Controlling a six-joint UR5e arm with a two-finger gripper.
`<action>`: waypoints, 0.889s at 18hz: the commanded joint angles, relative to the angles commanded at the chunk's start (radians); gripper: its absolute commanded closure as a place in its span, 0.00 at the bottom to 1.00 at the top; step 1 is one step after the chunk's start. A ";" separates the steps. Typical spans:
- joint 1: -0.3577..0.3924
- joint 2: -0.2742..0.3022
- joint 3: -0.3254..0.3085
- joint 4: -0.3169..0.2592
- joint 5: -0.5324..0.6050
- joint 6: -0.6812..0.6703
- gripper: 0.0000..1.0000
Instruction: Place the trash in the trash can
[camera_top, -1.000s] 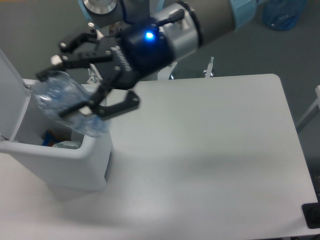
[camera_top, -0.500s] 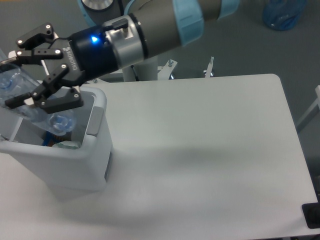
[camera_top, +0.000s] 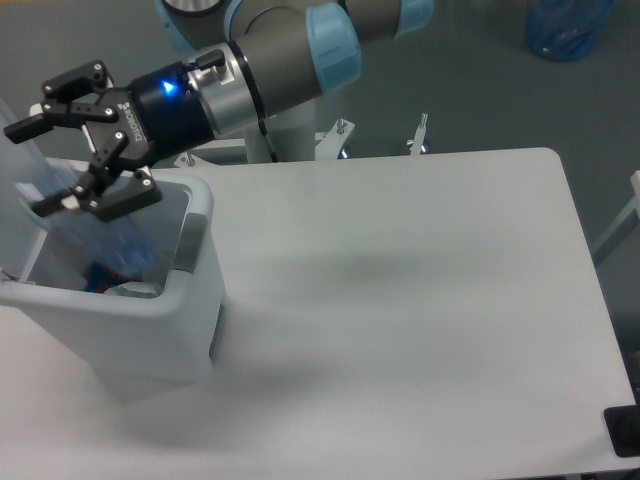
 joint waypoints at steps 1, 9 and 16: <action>0.006 -0.005 0.009 -0.002 0.005 -0.002 0.00; 0.263 -0.086 0.068 0.003 0.348 -0.002 0.00; 0.452 -0.221 0.112 0.006 0.480 0.001 0.00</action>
